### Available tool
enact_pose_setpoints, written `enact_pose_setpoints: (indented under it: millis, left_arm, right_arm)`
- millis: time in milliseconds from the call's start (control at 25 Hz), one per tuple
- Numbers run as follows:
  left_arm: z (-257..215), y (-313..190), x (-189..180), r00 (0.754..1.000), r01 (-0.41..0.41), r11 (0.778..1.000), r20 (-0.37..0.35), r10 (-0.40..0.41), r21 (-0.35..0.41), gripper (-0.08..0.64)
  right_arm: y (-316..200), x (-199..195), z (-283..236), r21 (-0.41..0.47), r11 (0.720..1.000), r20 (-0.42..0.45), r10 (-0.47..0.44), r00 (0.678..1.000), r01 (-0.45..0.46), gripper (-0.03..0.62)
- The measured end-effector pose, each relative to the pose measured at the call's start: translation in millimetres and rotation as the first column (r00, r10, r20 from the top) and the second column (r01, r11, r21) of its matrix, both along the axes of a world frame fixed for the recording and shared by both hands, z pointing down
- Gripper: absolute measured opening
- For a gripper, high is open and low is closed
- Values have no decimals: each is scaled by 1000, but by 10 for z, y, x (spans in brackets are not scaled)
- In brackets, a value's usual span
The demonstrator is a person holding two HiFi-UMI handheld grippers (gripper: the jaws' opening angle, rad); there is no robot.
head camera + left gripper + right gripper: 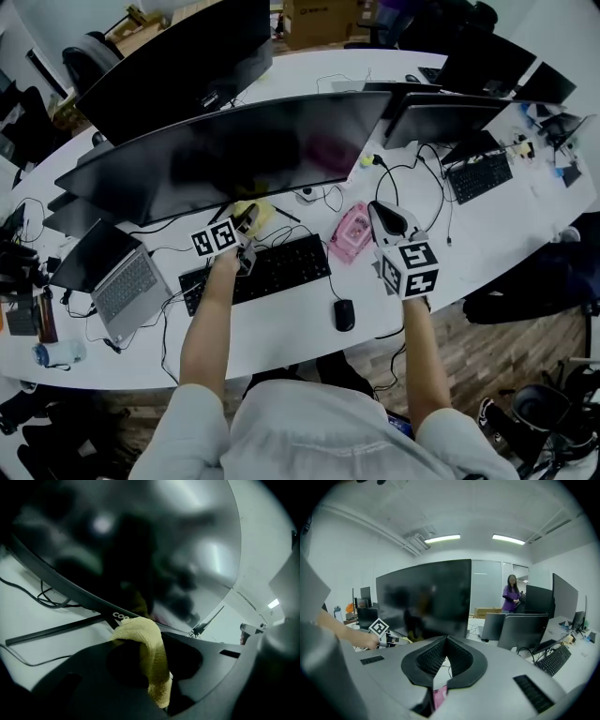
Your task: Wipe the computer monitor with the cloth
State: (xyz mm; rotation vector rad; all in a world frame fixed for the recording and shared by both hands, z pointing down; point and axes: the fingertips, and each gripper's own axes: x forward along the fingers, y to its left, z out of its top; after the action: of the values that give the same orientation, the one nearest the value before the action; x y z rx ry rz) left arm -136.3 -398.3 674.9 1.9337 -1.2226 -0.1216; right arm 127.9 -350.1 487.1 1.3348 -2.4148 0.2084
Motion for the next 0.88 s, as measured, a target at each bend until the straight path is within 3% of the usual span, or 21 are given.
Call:
enact_pose_setpoints:
  millis: [560,880]
  left_arm:
    - [-118,-217,899,1000,-23,999,0,23,44,81]
    - [-364,-376,1494,998,-59,991,1,60,116,81]
  right_arm:
    - [-133,712,188,-19,1000,6,-21,1000,21,26]
    - [-225,1065,193,0,999,17,-43,999,43,26]
